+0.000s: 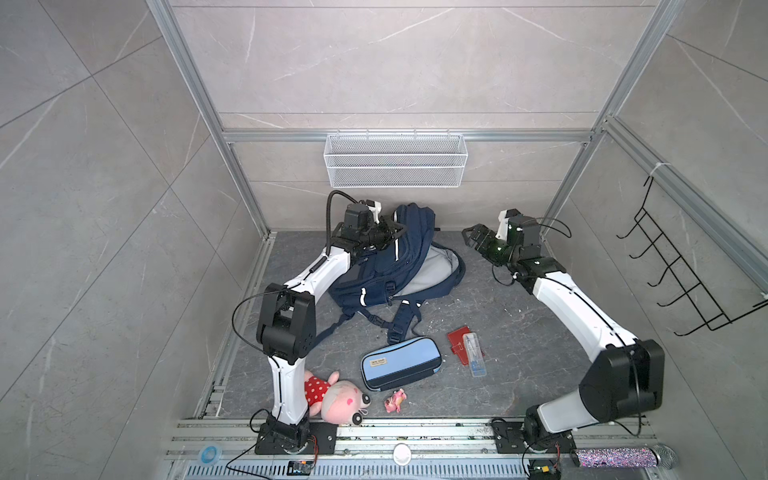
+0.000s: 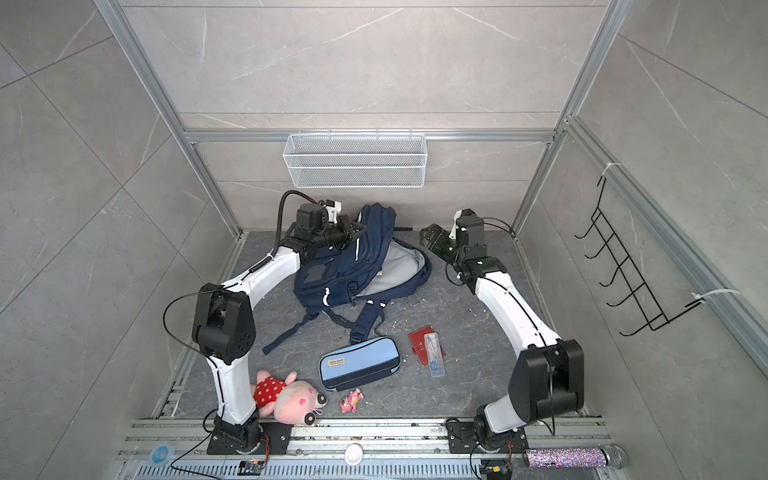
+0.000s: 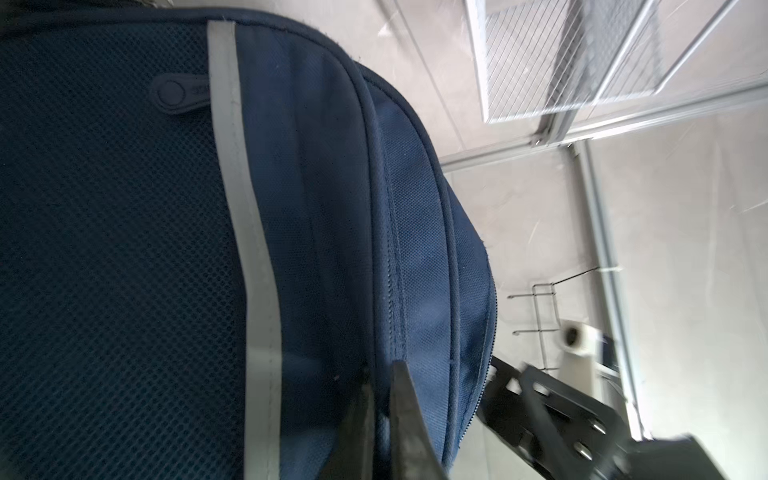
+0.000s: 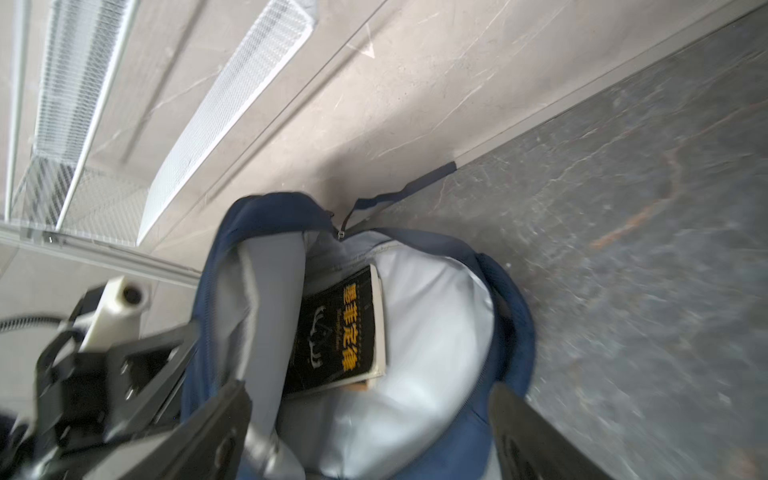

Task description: Pack the student bag

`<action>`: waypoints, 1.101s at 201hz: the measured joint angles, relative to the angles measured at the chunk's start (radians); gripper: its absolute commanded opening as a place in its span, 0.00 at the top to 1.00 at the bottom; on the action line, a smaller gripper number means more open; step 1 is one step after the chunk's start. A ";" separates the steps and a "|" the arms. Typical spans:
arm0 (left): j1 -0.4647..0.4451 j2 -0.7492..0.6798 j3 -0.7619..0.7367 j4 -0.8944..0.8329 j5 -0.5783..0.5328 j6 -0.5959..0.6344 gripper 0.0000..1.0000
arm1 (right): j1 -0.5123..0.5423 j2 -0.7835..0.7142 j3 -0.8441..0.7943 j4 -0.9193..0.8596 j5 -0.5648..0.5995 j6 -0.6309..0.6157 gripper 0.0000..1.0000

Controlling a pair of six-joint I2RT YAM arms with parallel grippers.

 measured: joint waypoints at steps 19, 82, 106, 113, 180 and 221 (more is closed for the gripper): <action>-0.026 0.045 0.052 -0.062 -0.019 0.049 1.00 | 0.004 -0.052 -0.045 -0.060 0.016 -0.025 0.09; -0.095 0.188 0.120 -0.167 -0.061 0.142 0.66 | 0.029 -0.034 -0.042 -0.222 0.063 -0.086 0.09; -0.090 0.165 0.103 -0.195 -0.071 0.182 0.40 | 0.061 -0.003 0.011 -0.246 0.082 -0.109 0.09; -0.086 0.140 0.081 -0.202 -0.073 0.193 0.34 | 0.072 0.009 0.029 -0.251 0.083 -0.113 0.09; -0.015 -0.396 -0.348 -0.385 -0.106 0.218 0.01 | 0.216 0.113 0.099 -0.267 0.097 -0.130 0.03; 0.114 -0.649 -0.583 -0.531 -0.132 0.187 0.01 | 0.333 0.221 0.169 -0.309 0.091 -0.153 0.01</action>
